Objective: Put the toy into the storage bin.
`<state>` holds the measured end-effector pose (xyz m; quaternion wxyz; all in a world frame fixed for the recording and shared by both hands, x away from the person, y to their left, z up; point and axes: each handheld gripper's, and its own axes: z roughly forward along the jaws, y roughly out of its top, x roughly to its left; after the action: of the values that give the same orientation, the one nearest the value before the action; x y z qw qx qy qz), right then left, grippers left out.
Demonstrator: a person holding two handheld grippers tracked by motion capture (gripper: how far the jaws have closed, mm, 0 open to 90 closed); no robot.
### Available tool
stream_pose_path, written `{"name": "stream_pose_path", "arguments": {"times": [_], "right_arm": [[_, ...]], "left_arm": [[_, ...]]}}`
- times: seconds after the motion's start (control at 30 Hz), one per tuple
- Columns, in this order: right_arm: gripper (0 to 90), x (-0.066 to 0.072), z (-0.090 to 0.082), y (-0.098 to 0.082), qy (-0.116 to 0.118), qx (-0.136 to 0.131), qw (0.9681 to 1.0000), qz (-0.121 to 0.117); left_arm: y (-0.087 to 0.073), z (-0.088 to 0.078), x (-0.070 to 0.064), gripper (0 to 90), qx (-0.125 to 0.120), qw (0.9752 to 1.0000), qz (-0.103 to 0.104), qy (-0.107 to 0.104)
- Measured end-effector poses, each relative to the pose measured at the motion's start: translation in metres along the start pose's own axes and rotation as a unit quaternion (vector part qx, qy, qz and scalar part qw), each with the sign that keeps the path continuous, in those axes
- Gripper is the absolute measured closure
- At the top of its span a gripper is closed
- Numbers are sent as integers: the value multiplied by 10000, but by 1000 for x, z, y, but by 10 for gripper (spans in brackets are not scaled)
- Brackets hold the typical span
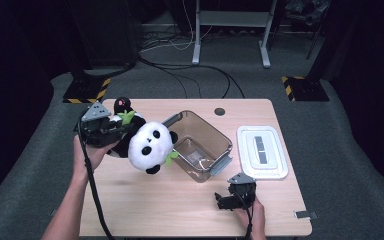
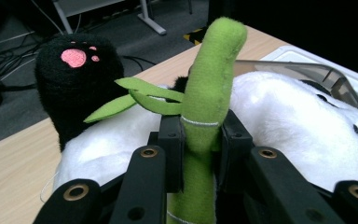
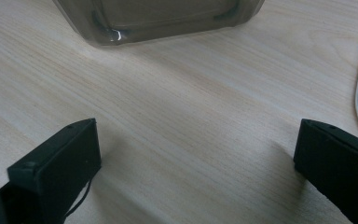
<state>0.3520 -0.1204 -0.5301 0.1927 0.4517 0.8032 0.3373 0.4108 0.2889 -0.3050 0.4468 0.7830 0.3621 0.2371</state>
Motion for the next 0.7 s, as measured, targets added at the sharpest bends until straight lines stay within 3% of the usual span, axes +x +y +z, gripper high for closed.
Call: {"name": "stream_pose_path", "arguments": {"times": [0.7], "right_arm": [[0, 0, 0, 0, -2, -1, 10000, 1]], "left_arm": [[37, 30, -17, 749, -110, 9989, 258, -387]]}}
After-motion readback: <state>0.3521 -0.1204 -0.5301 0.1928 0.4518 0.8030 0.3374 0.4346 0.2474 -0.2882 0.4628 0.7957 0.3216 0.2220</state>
